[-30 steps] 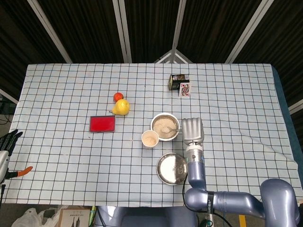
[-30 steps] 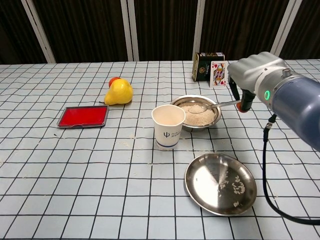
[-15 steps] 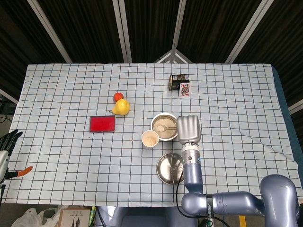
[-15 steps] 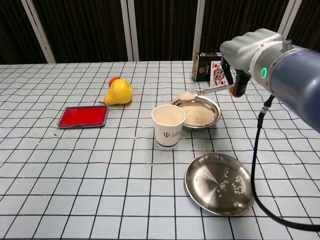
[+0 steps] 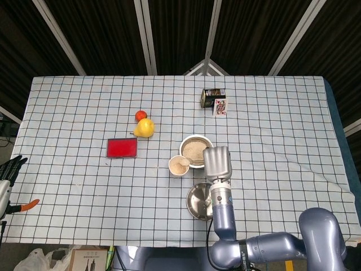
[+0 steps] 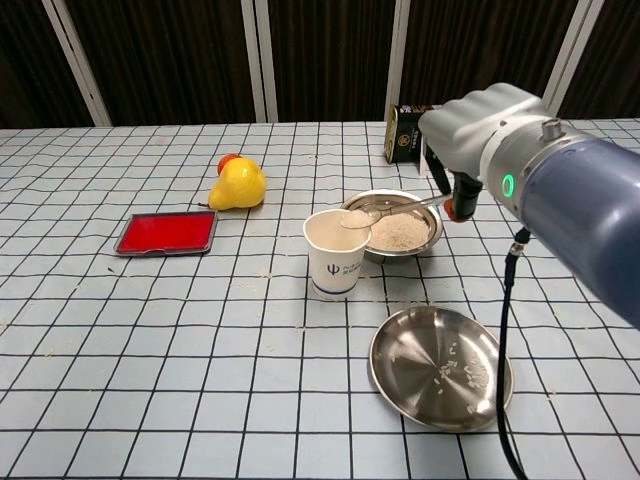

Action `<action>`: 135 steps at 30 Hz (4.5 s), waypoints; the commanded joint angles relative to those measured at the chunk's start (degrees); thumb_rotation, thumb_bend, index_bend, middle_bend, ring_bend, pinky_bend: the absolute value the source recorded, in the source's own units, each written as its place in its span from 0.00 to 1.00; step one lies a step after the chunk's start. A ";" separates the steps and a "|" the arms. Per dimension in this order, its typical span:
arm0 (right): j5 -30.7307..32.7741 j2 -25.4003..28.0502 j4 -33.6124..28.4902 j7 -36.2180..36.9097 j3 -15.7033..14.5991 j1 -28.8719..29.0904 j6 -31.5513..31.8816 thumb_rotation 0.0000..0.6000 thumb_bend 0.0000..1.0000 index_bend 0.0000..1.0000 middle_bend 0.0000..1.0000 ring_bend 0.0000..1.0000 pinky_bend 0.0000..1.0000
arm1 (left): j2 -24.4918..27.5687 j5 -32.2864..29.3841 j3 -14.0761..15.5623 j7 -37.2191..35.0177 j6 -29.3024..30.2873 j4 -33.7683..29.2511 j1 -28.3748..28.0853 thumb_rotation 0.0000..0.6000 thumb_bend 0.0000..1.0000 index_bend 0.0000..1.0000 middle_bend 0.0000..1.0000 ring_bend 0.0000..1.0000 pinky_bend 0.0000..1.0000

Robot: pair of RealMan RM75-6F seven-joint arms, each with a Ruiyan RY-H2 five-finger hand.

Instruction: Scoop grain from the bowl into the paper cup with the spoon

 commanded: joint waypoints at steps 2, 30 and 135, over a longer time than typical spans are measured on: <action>-0.36 -0.98 1.12 0.49 -0.83 -0.01 -0.05 1.00 0.58 0.75 0.94 1.00 0.92 | 0.04 -0.02 0.00 -0.20 -0.03 -0.02 0.00 1.00 0.00 0.00 0.00 0.00 0.00; -18.27 -2.87 11.46 5.39 -11.75 -0.62 -5.10 1.00 0.58 0.75 0.94 1.00 0.92 | 0.52 -0.58 0.06 -1.14 -0.79 -0.78 -0.10 1.00 0.00 0.00 0.00 0.00 0.00; -61.53 4.54 24.14 21.67 -9.86 -12.48 -14.18 1.00 0.59 0.75 0.94 1.00 0.92 | 0.71 -1.47 0.25 -0.37 -1.55 -1.64 -0.16 1.00 0.00 0.00 0.00 0.00 0.00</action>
